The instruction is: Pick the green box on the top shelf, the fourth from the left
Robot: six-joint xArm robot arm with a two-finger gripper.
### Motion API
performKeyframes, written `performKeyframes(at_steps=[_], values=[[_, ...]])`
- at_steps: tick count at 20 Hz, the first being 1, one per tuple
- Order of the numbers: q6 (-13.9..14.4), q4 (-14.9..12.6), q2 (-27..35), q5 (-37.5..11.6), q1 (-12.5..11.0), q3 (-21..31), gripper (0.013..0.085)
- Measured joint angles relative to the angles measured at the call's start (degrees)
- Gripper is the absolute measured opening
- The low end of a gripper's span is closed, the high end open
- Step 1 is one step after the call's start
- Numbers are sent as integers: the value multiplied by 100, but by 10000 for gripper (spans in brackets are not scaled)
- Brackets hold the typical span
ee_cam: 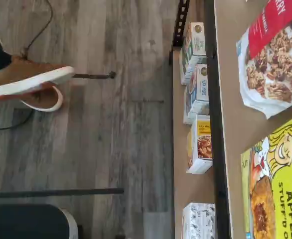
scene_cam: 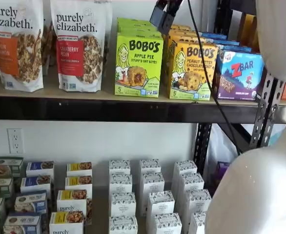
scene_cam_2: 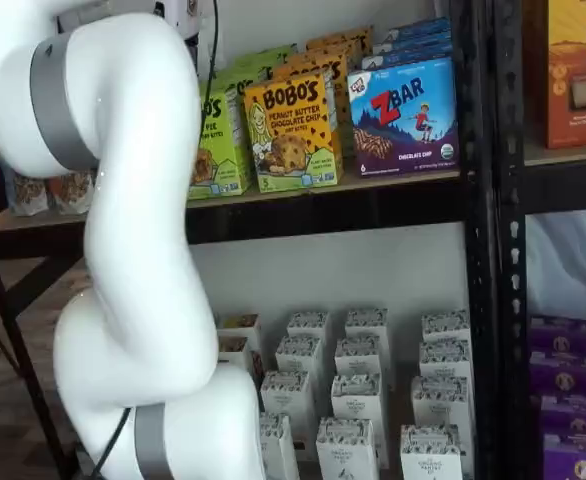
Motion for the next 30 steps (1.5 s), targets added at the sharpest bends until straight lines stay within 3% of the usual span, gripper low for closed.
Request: performKeyframes(at_steps=[4, 9, 18, 30], values=[[-32, -27, 179, 237, -60, -263, 850], [-86, 54, 179, 145, -133, -237, 850], [-174, -61, -144, -845, -55, 461, 850], [-290, -96, -150, -1721, -51, 834, 850]])
